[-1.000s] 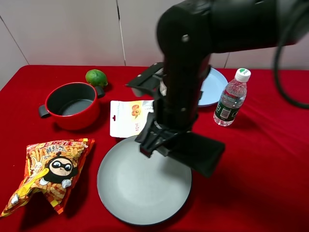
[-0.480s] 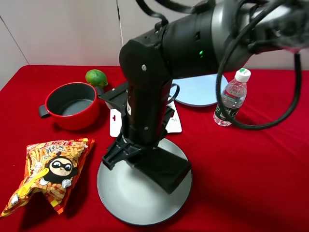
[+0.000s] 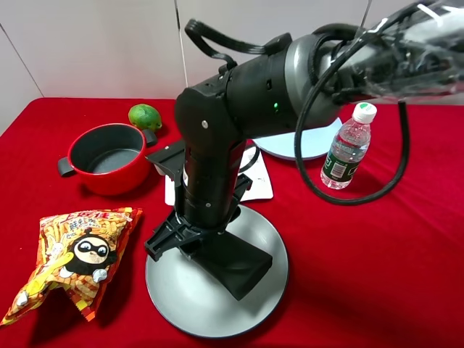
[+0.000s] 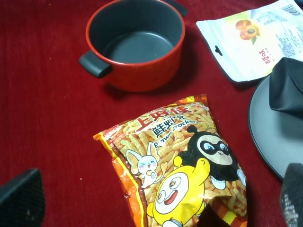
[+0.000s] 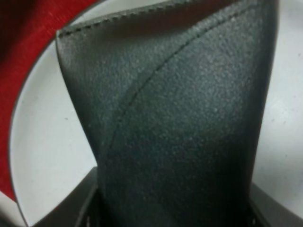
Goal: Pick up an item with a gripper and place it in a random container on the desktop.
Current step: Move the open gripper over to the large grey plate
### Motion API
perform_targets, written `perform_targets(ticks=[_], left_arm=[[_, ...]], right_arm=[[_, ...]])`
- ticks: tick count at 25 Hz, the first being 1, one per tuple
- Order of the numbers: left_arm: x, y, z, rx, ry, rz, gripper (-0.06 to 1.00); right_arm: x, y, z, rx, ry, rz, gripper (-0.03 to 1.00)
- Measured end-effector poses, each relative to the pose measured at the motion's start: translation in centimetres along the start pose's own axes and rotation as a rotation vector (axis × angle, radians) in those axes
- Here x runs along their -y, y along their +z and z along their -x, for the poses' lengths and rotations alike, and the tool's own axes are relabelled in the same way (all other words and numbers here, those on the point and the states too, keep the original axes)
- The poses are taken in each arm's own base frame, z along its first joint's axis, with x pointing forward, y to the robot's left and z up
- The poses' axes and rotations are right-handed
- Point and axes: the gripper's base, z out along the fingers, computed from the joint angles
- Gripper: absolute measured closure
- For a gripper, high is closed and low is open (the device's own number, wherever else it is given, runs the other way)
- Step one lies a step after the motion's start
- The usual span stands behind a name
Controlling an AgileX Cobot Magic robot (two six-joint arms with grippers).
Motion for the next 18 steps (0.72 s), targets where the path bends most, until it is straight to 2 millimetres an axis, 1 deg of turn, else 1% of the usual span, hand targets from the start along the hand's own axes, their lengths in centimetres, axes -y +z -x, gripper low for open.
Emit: perform_targets(ticks=[4, 8, 14, 15, 17, 18], left_arm=[[0.0, 0.0, 0.0, 0.000, 0.001, 0.002, -0.05], [0.0, 0.0, 0.0, 0.000, 0.001, 0.002, -0.05], [0.0, 0.0, 0.0, 0.000, 0.001, 0.002, -0.05], [0.0, 0.0, 0.0, 0.000, 0.001, 0.002, -0.05], [0.0, 0.0, 0.0, 0.000, 0.001, 0.002, -0.05], [0.0, 0.0, 0.0, 0.000, 0.001, 0.002, -0.05]], right_arm=[[0.2, 0.3, -0.1, -0.021, -0.011, -0.016, 0.60], [0.3, 1.1, -0.4, -0.064, -0.012, -0.025, 0.60], [0.3, 1.3, -0.5, -0.069, -0.012, -0.025, 0.59], [0.3, 1.3, -0.4, -0.068, -0.012, -0.025, 0.55], [0.3, 1.3, -0.4, -0.068, -0.012, -0.025, 0.39], [0.3, 1.3, -0.4, -0.068, -0.012, -0.025, 0.35]])
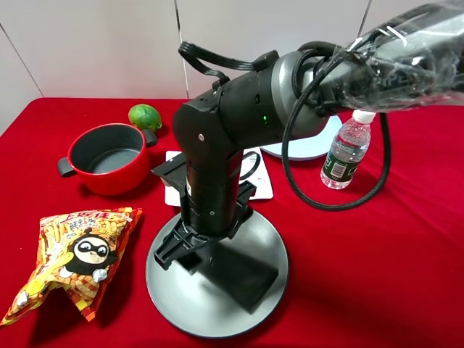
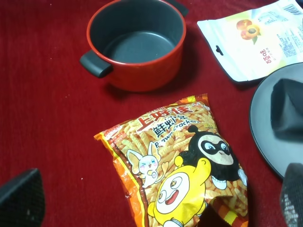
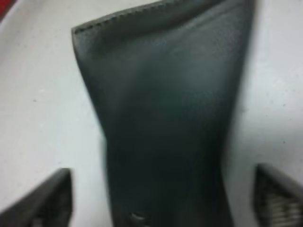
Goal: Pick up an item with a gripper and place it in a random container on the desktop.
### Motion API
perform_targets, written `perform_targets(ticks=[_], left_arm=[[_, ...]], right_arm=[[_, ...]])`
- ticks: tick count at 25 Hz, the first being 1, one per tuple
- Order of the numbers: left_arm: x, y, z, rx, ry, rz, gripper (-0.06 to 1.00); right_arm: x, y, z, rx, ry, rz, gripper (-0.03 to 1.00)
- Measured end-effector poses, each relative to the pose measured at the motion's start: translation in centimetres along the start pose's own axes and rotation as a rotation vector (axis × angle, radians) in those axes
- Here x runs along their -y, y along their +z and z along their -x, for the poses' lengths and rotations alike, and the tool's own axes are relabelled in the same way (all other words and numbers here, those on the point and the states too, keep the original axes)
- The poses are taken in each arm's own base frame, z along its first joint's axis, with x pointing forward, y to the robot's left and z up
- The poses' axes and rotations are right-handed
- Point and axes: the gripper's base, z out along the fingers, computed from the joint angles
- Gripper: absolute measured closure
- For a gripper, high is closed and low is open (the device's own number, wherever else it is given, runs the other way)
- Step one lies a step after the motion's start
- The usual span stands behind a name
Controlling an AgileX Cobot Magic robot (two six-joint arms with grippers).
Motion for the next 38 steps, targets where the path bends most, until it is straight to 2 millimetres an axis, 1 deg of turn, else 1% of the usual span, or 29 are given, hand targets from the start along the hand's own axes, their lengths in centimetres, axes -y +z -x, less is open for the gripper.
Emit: perform_targets(ticks=[1, 3, 8, 11, 19, 22, 26, 28, 31, 34, 38], left_arm=[[0.0, 0.0, 0.0, 0.000, 0.000, 0.000, -0.05], [0.0, 0.0, 0.0, 0.000, 0.000, 0.000, -0.05], [0.0, 0.0, 0.0, 0.000, 0.000, 0.000, -0.05], [0.0, 0.0, 0.0, 0.000, 0.000, 0.000, -0.05], [0.0, 0.0, 0.0, 0.000, 0.000, 0.000, -0.05], [0.0, 0.0, 0.0, 0.000, 0.000, 0.000, -0.05], [0.0, 0.0, 0.0, 0.000, 0.000, 0.000, -0.05], [0.0, 0.0, 0.0, 0.000, 0.000, 0.000, -0.05], [0.0, 0.0, 0.0, 0.000, 0.000, 0.000, -0.05], [0.0, 0.0, 0.0, 0.000, 0.000, 0.000, -0.05], [0.0, 0.0, 0.0, 0.000, 0.000, 0.000, -0.05]], right_arm=[[0.0, 0.0, 0.0, 0.000, -0.002, -0.002, 0.32], [0.0, 0.0, 0.0, 0.000, -0.003, -0.003, 0.29], [0.1, 0.0, 0.0, -0.001, -0.007, -0.007, 0.28], [0.0, -0.6, 0.3, -0.015, -0.013, -0.013, 0.28], [0.1, -4.6, 2.3, -0.055, -0.070, -0.090, 0.28], [0.2, -5.8, 2.4, -0.090, -0.080, -0.119, 0.28], [0.2, -6.9, 2.4, -0.079, -0.084, -0.128, 0.28], [0.2, -7.9, 2.2, -0.057, -0.087, -0.127, 0.28], [0.2, -9.6, 1.4, -0.023, -0.101, -0.123, 0.28], [0.3, -11.0, -0.1, -0.009, -0.119, -0.124, 0.28], [0.7, -12.2, -2.7, -0.013, -0.132, -0.128, 0.28]])
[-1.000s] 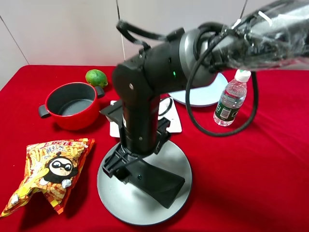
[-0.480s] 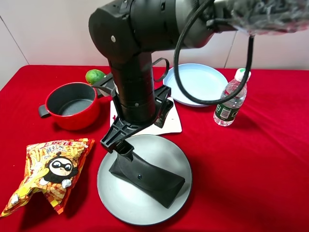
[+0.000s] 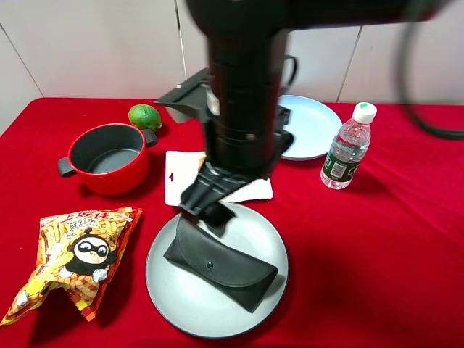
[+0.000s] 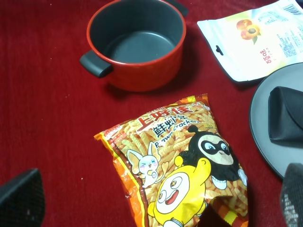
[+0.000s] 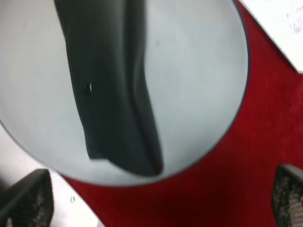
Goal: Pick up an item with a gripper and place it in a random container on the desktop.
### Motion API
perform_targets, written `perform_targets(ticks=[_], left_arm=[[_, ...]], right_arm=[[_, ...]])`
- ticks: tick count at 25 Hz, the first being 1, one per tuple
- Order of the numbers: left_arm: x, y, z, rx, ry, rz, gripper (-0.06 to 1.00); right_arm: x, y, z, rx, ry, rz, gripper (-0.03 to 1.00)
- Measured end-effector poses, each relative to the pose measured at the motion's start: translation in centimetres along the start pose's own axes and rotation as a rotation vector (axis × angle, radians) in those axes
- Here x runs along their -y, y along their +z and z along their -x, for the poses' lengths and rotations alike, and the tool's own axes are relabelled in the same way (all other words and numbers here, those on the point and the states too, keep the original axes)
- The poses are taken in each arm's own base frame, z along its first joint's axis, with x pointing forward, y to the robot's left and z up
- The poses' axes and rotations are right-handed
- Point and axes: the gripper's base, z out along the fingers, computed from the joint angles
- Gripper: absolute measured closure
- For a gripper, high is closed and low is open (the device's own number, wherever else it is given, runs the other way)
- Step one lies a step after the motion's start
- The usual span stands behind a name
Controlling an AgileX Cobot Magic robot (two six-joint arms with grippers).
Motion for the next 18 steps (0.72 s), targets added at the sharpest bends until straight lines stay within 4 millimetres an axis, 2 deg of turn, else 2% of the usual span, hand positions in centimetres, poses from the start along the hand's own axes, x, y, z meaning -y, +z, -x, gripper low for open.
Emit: perform_targets(ticks=[7, 13, 18], left_arm=[[0.0, 0.0, 0.0, 0.000, 0.000, 0.000, -0.05], [0.0, 0.0, 0.0, 0.000, 0.000, 0.000, -0.05], [0.0, 0.0, 0.0, 0.000, 0.000, 0.000, -0.05]], right_arm=[[0.3, -2.9, -5.6, 0.049, -0.003, -0.007, 0.28], [0.2, -6.1, -10.3, 0.162, 0.014, 0.034, 0.28], [-0.1, -7.9, -14.1, 0.249, 0.031, 0.095, 0.28]])
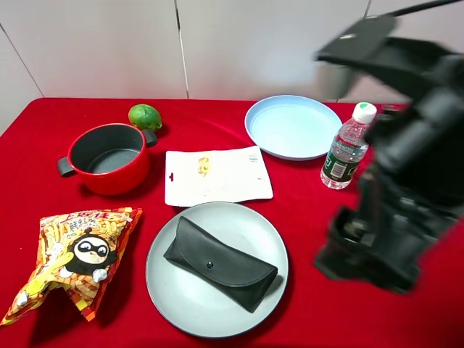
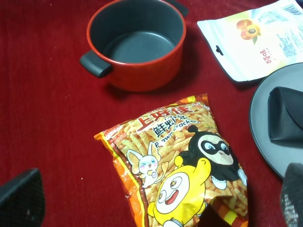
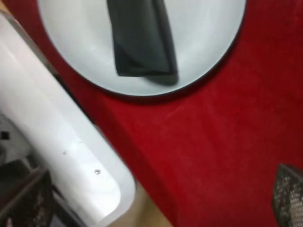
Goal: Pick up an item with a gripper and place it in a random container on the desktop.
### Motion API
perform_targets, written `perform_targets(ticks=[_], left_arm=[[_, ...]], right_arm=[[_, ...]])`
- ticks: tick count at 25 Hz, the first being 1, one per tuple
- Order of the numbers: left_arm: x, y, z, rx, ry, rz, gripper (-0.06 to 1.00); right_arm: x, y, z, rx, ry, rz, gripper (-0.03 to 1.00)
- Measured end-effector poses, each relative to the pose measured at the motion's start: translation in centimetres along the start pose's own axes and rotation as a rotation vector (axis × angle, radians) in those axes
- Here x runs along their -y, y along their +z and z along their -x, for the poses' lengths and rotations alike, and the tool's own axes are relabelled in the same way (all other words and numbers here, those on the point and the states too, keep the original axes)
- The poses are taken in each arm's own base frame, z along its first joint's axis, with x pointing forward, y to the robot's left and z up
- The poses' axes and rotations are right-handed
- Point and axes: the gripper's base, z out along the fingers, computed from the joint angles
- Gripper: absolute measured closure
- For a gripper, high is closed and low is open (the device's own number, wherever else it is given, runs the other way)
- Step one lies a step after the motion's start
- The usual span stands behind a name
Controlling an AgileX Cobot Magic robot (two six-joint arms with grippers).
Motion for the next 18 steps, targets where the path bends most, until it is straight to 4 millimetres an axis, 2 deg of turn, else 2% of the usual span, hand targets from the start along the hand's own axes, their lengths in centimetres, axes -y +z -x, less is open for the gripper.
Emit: perform_targets(ticks=[7, 9, 14, 18], left_arm=[[0.0, 0.0, 0.0, 0.000, 0.000, 0.000, -0.05], [0.0, 0.0, 0.0, 0.000, 0.000, 0.000, -0.05], [0.0, 0.0, 0.0, 0.000, 0.000, 0.000, -0.05], [0.0, 0.0, 0.0, 0.000, 0.000, 0.000, -0.05]], right_arm=[[-0.1, -2.1, -5.1, 0.109, 0.006, 0.038, 0.28], [-0.1, -2.1, -5.8, 0.115, 0.006, 0.038, 0.28], [0.1, -2.0, -10.0, 0.180, 0.005, 0.040, 0.28], [1.0, -1.6, -12.7, 0.244, 0.097, 0.000, 0.28]])
